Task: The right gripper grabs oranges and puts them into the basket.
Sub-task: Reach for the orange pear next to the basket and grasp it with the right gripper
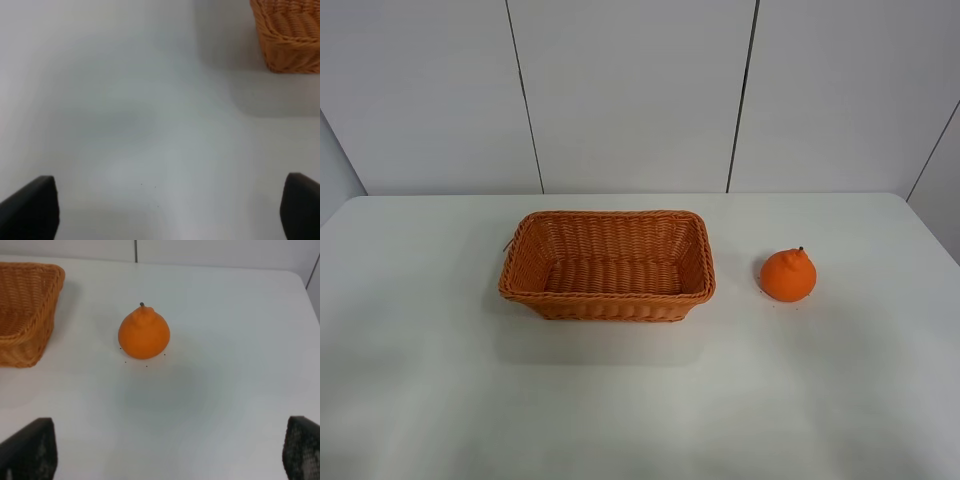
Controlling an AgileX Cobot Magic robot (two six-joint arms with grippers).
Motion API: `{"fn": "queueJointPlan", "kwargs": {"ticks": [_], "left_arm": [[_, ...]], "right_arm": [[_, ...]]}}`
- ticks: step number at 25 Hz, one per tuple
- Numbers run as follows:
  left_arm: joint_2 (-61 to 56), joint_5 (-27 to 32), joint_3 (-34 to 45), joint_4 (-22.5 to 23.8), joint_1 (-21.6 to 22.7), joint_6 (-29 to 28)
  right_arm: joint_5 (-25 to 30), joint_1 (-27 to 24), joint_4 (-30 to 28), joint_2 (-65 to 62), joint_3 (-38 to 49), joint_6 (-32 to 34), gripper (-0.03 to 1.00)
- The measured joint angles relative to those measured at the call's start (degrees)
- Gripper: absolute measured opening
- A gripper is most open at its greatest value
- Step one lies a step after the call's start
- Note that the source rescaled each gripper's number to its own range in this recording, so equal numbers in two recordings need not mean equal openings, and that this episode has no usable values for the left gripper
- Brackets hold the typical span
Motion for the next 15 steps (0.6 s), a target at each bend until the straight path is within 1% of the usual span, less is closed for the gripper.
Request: {"fn": "queueJointPlan", "kwargs": {"ticks": [10,12,15], "left_arm": [[0.0,0.0,0.0,0.0,0.0,0.0],[0.0,0.0,0.0,0.0,0.0,0.0],[0.0,0.0,0.0,0.0,0.0,0.0]], "right_arm": [[0.0,0.0,0.1,0.6,-0.2,0.0,1.0],[-0.1,0.0,0.1,4.2,-2.0,0.0,1.0],[-0.9,0.0,0.1,14.2,-7.2,0.0,1.0]]}}
